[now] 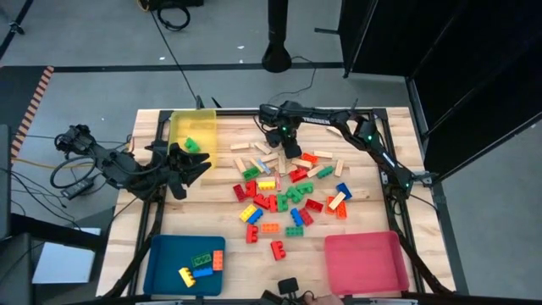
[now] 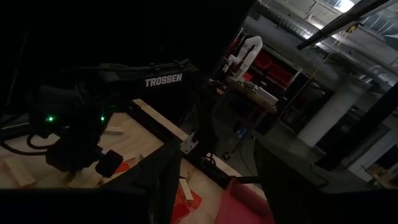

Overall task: Sort blocks by size
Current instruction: Put the wooden block into the red bin

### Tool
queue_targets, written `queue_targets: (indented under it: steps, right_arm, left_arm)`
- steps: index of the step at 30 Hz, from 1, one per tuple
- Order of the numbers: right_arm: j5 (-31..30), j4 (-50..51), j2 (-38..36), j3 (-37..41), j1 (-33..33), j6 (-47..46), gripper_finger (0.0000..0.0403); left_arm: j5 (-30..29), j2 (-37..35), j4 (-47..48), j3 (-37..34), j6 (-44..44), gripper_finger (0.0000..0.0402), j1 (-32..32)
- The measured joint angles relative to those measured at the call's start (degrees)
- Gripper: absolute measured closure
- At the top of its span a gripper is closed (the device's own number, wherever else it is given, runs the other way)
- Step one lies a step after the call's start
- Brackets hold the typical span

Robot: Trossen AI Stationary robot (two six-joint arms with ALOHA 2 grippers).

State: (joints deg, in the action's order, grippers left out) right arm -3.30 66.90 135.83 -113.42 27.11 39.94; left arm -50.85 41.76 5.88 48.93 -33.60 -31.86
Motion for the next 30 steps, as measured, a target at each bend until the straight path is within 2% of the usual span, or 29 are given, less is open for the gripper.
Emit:
queue_targets:
  steps: [6,14,21,30]
  right_arm:
    - [0.08,4.16,-1.09,-7.27,0.02,-0.93,0.0332]
    - [0.03,8.84,-7.12,-16.88,0.02,-3.74,0.0332]
    - [1.24,11.8,-13.9,-17.66,-0.48,-10.29,0.0332]
    - [9.52,22.99,-21.08,-17.66,-6.85,-20.3,0.0332]
  left_arm:
    - [0.0,0.0,-0.03,0.0,0.1,0.0193,0.0]
    - [0.0,-0.01,-0.05,0.0,0.36,0.0193,-0.01]
    - [0.01,-0.01,-0.11,0.0,0.35,0.0193,0.0]
    - [0.02,-0.01,-0.29,0.0,0.34,0.0193,0.0]
